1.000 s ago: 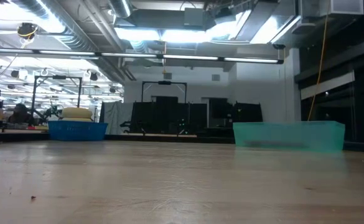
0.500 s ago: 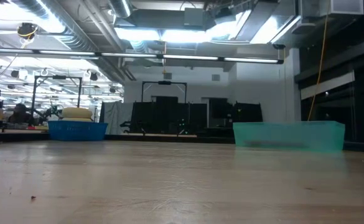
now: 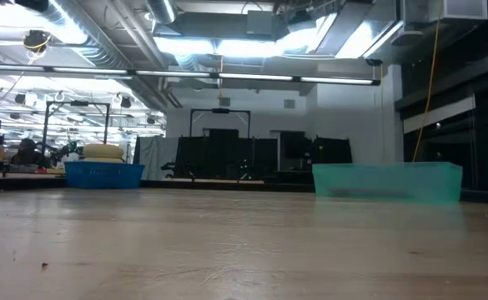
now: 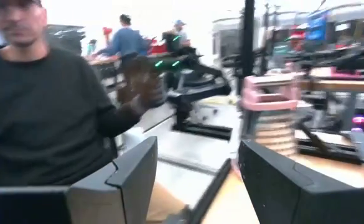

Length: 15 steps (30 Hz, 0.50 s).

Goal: Pick & Place Food Item
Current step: Return to Home Position

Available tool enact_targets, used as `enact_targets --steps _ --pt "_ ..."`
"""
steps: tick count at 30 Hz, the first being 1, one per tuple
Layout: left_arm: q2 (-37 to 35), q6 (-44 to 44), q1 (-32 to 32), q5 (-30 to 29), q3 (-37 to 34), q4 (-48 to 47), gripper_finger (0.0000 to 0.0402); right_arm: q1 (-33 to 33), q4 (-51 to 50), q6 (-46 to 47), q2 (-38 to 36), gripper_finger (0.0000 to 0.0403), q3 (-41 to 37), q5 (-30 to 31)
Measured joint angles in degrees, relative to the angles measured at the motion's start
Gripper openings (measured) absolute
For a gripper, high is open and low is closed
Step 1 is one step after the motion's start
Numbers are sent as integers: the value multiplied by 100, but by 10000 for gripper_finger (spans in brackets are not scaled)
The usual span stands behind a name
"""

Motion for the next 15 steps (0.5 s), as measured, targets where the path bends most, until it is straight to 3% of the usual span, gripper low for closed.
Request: enact_targets --steps 6,11,15 --pt "-15 -78 -1 69 -431 693 189 23 -65 -103 -700 222 -437 -53" --pt "-15 -91 0 62 -610 651 189 26 -409 -7 -928 222 -637 -60" --pt "-15 -76 0 56 -1035 970 189 11 -123 139 -939 222 -1086 23"
